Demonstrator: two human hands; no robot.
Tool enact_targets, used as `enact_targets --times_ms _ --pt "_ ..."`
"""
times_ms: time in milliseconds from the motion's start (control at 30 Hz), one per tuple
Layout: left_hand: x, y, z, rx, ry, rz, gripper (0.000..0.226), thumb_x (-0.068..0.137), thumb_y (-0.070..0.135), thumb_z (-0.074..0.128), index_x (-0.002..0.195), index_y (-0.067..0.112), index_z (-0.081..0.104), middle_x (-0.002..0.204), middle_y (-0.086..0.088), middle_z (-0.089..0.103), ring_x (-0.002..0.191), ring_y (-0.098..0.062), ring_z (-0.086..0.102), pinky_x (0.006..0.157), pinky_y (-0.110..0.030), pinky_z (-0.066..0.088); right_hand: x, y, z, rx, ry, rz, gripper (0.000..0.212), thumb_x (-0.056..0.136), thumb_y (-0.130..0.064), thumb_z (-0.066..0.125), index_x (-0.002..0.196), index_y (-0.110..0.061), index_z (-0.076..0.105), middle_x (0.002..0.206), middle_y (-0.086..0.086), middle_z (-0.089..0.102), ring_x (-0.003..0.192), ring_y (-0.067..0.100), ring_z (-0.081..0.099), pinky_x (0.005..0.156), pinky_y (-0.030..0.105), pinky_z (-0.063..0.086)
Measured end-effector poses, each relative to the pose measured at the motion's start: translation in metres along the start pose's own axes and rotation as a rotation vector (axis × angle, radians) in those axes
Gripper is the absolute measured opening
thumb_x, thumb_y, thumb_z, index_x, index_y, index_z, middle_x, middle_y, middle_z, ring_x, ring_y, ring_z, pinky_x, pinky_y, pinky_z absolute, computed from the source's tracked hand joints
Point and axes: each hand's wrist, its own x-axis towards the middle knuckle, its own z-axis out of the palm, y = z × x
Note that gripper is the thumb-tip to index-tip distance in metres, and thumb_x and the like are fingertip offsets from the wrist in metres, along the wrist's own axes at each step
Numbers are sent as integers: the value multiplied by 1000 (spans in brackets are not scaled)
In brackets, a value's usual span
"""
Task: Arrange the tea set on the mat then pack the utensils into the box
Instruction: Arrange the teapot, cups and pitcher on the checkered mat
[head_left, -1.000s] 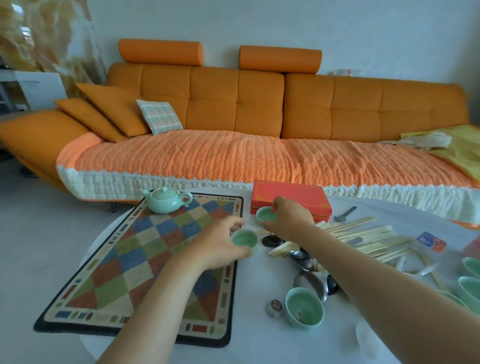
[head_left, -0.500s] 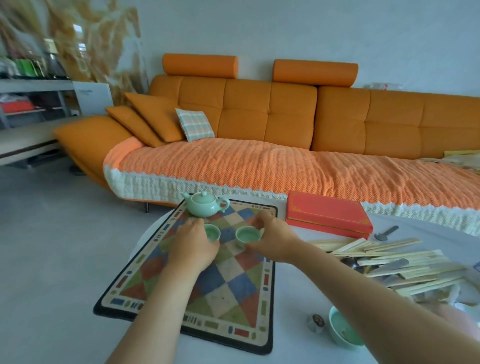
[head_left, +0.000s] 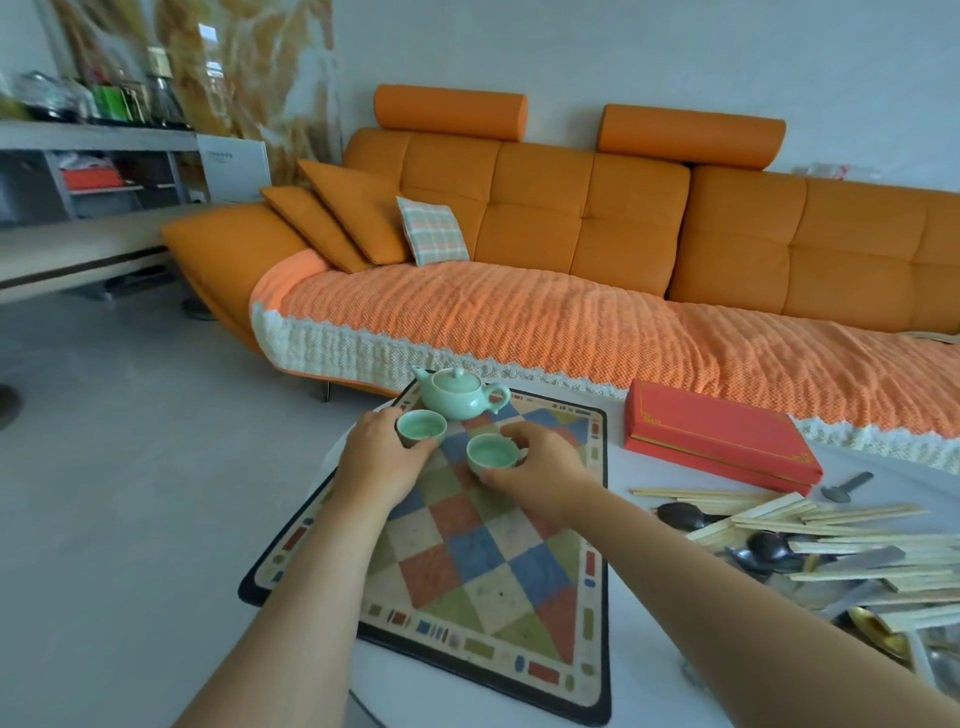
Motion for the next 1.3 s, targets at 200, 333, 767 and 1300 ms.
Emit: enact_targets --times_ms 200,333,767,1300 --pt "7 -11 3 -21 24 -3 25 83 49 69 96 28 63 95 4 60 89 -19 58 65 -32 41 15 -10 16 75 58 73 71 76 -54 75 136 -26 48 101 -16 58 88 8 59 67 25 50" --pt "11 -14 4 15 42 -57 37 83 49 69 110 24 63 106 1 63 99 -24 58 69 -33 42 24 -17 21 39 75 101 57 73 -57 73 122 -31 59 93 -17 62 87 7 62 76 35 57" --pt "-1 22 -10 263 -38 24 69 88 28 69 145 14 33 137 -11 32 126 -33 39 80 -39 44 -2 -22 -11 -10 11 59 75 84 -46 72 147 -22 40 130 -1 57 94 14 57 76 30 50" --pt "-146 299 126 -159 -468 495 32 94 32 62 124 25 54 106 8 56 96 -13 55 84 -30 46 -201 112 -247 -251 381 167 22 91 -31 59 108 -35 71 106 -18 70 90 4 60 85 28 51"
